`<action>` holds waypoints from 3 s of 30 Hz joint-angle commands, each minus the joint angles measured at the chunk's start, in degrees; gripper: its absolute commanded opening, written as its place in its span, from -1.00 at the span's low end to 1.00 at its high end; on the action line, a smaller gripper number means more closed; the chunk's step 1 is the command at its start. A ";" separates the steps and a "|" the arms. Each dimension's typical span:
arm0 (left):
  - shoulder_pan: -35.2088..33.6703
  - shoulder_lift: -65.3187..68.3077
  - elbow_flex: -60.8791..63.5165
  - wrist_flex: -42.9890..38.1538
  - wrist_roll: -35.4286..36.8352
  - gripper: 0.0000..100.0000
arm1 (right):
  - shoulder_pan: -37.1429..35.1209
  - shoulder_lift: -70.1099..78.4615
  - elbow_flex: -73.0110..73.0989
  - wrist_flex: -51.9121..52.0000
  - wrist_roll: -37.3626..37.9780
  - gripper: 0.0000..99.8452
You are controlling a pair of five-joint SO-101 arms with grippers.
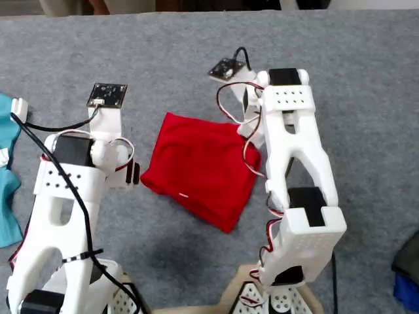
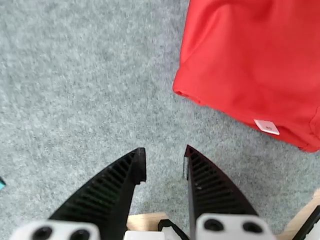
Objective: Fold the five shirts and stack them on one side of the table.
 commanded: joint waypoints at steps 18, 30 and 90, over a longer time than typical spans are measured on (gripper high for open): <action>0.18 -0.84 0.00 -0.79 0.18 -0.72 | -0.92 -7.16 16.22 -10.90 0.44 -0.51; 0.18 -0.84 3.08 -4.48 0.18 -0.72 | -2.33 -2.77 16.48 -12.66 -0.88 -0.51; 0.09 -0.92 2.64 -2.29 0.26 -0.72 | -3.56 13.41 -29.41 6.42 -2.37 -0.40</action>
